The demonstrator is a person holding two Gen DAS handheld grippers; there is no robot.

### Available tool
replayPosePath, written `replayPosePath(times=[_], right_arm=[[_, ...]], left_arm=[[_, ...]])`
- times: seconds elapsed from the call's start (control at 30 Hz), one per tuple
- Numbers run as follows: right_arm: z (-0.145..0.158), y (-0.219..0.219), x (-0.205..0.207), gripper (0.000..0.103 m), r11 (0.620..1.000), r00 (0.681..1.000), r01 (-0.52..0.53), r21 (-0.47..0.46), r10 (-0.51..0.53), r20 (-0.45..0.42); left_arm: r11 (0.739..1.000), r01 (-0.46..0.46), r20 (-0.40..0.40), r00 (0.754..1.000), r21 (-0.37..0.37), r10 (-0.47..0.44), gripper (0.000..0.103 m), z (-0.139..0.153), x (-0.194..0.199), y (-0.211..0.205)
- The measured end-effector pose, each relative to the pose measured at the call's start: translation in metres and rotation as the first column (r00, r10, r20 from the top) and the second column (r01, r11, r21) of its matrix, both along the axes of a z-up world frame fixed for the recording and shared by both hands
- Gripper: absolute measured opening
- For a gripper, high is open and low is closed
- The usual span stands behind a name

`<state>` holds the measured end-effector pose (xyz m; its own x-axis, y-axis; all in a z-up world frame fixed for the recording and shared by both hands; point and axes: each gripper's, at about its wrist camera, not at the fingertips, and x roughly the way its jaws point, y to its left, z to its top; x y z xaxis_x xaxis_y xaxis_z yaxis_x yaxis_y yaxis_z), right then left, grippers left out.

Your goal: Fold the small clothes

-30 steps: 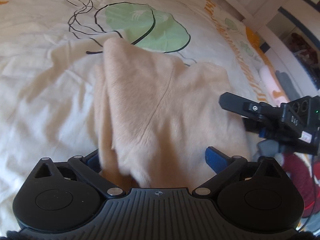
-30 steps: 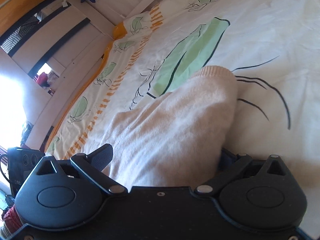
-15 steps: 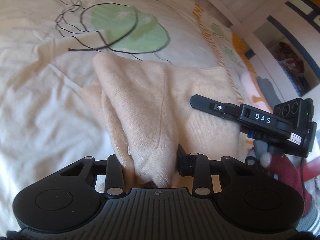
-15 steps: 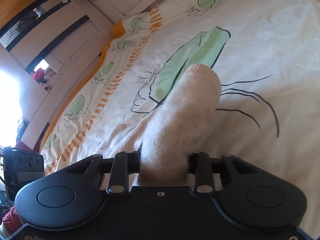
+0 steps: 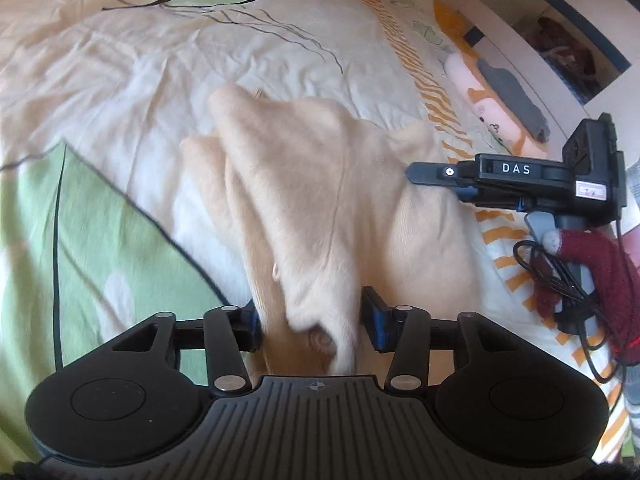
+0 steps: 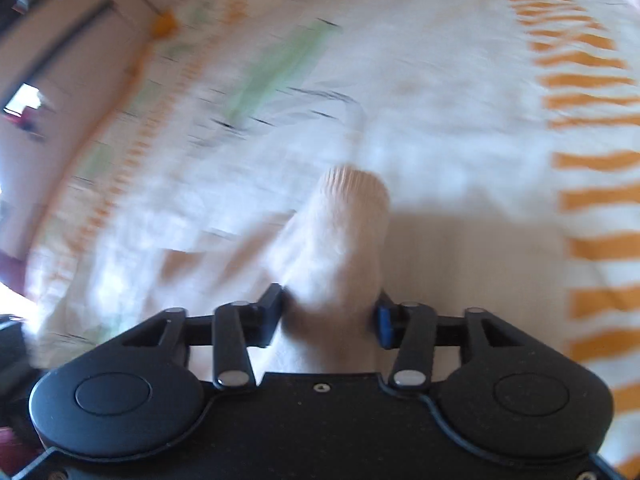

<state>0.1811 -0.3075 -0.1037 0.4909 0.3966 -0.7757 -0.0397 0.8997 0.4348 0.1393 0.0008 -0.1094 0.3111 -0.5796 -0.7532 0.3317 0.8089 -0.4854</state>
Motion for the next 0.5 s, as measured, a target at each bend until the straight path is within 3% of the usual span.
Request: replayPosePath(times=[0.1, 0.2, 0.4, 0.5], right_arm=[[-0.004, -0.016, -0.010, 0.072, 0.996, 0.998, 0.062, 0.061, -0.062, 0.001], [0.013, -0.016, -0.023, 0.072, 0.997, 0.995, 0.073, 0.026, -0.075, 0.071], [0.036, 0.004, -0.056, 0.083, 0.998, 0.980, 0.060, -0.001, -0.059, 0.188], [0.036, 0.018, -0.066, 0.088, 0.997, 0.978, 0.044, -0.065, -0.030, 0.205]], left_arm=[[0.999, -0.045, -0.005, 0.999, -0.008, 0.045, 0.050, 0.001, -0.011, 0.019], [0.995, -0.098, 0.018, 0.995, 0.021, 0.097, 0.051, 0.012, -0.019, 0.035], [0.979, -0.147, 0.290, 0.952, 0.140, 0.101, 0.053, 0.061, -0.030, 0.017], [0.973, -0.163, 0.319, 0.942, 0.165, 0.104, 0.054, 0.066, -0.012, -0.001]])
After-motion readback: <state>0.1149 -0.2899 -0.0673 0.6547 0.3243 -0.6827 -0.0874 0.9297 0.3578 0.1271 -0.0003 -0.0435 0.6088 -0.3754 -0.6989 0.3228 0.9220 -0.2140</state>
